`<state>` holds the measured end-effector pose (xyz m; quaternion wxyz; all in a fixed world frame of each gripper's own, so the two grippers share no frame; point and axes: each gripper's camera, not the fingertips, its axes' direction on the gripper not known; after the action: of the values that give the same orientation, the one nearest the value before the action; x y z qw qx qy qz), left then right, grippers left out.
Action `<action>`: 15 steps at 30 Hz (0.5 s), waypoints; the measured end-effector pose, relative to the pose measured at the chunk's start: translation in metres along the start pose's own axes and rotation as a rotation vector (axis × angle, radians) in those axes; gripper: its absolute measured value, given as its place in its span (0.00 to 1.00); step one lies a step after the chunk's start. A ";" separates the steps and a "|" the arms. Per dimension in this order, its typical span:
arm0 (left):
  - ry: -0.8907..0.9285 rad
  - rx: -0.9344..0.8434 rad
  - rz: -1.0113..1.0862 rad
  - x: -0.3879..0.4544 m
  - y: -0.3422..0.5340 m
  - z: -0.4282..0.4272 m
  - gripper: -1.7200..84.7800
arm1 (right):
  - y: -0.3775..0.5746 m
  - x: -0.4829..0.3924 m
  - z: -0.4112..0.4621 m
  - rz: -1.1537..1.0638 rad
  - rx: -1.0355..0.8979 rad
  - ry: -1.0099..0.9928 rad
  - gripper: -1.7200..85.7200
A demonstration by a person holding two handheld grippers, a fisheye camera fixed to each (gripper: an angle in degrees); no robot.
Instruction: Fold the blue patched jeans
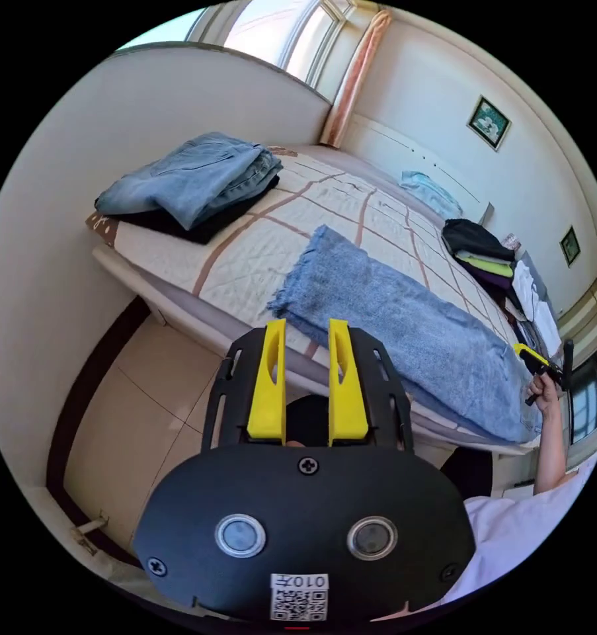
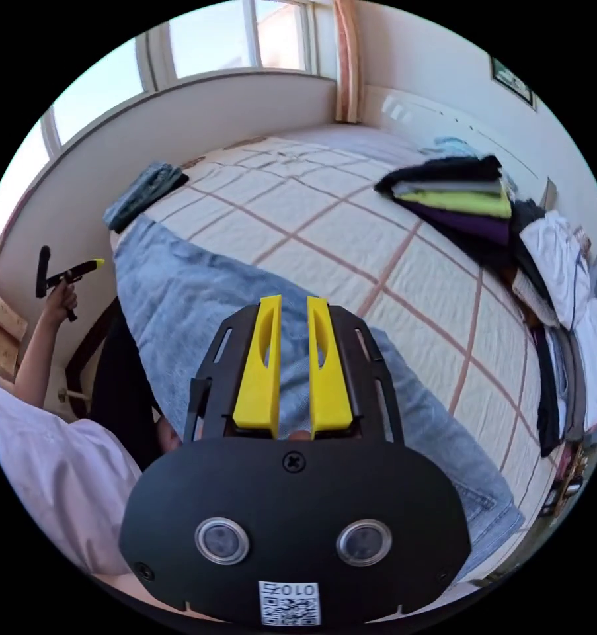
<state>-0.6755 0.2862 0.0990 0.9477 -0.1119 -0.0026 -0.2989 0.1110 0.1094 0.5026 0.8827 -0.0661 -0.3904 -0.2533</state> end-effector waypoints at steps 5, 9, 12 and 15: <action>0.160 -0.002 -0.125 -0.048 0.003 0.010 0.18 | -0.125 -0.097 0.064 -0.413 -0.057 -0.210 0.16; 0.262 0.032 -0.186 -0.073 0.008 0.014 0.19 | -0.216 -0.171 0.136 -0.568 -0.139 -0.368 0.16; 0.290 0.022 -0.177 -0.083 0.012 0.014 0.19 | -0.255 -0.219 0.192 -0.631 -0.237 -0.391 0.16; 0.287 0.013 -0.206 -0.101 0.020 0.013 0.19 | -0.273 -0.250 0.241 -0.644 -0.342 -0.398 0.16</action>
<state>-0.7462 0.3615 0.1000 0.9034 -0.0610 0.1193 -0.4074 -0.3245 0.0482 0.4654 0.6420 -0.1342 -0.5063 -0.5600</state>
